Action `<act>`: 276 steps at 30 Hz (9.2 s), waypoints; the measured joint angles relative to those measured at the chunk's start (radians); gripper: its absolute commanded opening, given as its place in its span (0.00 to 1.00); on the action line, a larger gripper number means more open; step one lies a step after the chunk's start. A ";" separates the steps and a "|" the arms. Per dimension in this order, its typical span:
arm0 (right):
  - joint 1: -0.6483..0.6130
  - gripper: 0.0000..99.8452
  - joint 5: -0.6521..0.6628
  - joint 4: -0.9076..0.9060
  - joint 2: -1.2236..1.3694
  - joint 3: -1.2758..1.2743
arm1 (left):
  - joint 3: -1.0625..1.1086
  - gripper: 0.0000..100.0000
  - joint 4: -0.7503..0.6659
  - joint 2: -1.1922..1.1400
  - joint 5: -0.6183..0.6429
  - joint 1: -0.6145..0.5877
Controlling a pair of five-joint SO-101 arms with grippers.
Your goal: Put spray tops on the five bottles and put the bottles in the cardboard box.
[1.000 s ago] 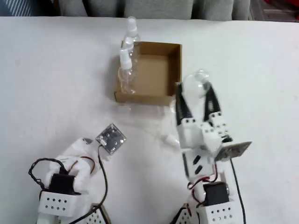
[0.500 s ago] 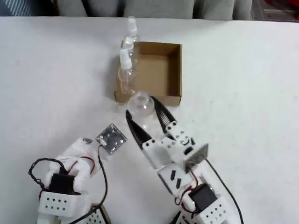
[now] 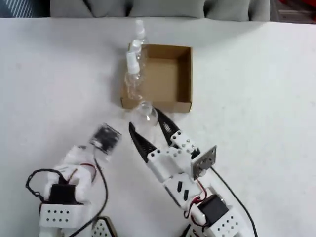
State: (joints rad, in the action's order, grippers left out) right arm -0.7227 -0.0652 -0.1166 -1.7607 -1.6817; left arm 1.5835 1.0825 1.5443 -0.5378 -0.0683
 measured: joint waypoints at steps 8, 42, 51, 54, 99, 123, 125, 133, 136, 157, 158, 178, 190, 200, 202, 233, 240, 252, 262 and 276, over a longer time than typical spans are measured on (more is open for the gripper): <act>0.000 0.02 0.000 -0.143 0.000 0.000 | -0.071 0.02 -0.069 0.000 0.233 -0.124; 0.000 0.02 0.000 -0.222 0.000 0.000 | -1.197 0.02 -0.453 -0.623 0.746 0.199; 0.000 0.02 0.000 -0.222 0.000 0.000 | -1.197 0.02 -0.560 -0.681 0.818 0.350; 0.000 0.02 0.000 -0.222 0.000 0.000 | -1.197 0.02 -0.560 -0.681 0.901 0.356; 0.000 0.02 0.000 -0.222 0.000 0.000 | -0.850 0.02 -0.661 -0.465 0.939 0.344; 0.003 0.02 0.000 -0.222 0.000 0.000 | -0.704 0.02 -0.578 -0.465 0.942 0.377; 0.003 0.02 0.000 -0.222 0.000 0.000 | -0.704 0.02 -0.531 -0.465 0.942 0.413; 0.000 0.02 0.000 -0.222 0.000 0.000 | -0.704 0.02 -0.430 -0.465 0.941 0.491; 0.000 0.02 -0.003 -0.222 0.000 0.000 | -0.681 0.02 -0.430 -0.465 0.941 0.500; 0.000 0.02 -0.003 -0.224 0.002 0.000 | -0.657 0.02 -0.328 -0.462 0.942 0.506; -0.002 0.02 -0.003 -0.224 0.002 0.000 | -0.657 0.02 -0.327 -0.460 0.942 0.506; 0.002 0.02 -0.003 -0.224 0.000 0.000 | -0.511 0.28 -0.308 -0.196 0.941 0.505; 0.058 0.02 -0.003 -0.213 0.000 0.000 | -0.462 0.28 -0.288 -0.031 0.936 0.505; 0.147 0.02 -0.003 -0.170 0.000 0.000 | -0.462 0.01 -0.195 -0.031 0.847 0.505; 0.158 0.02 -0.003 -0.170 0.000 0.000 | -0.462 0.05 -0.195 -0.031 0.845 0.505; 0.247 0.02 -0.003 0.107 0.046 0.063 | -0.224 0.02 -0.068 0.241 0.658 0.623; 0.245 0.02 -0.003 0.212 0.362 0.232 | -0.206 0.02 -0.068 0.273 0.657 0.628; 0.143 0.02 -0.003 0.371 0.856 0.446 | 0.081 0.02 -0.390 0.273 0.657 0.698; 0.089 0.02 -0.003 0.371 0.865 0.381 | 0.110 0.02 -0.516 0.273 0.657 0.698; 0.044 0.02 -0.002 -0.025 0.575 0.379 | 0.110 0.02 -0.516 0.273 0.652 0.669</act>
State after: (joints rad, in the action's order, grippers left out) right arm -0.6782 -0.0667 -0.1412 -1.1853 -1.3027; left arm 1.6939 0.5669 1.8174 0.1143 0.6007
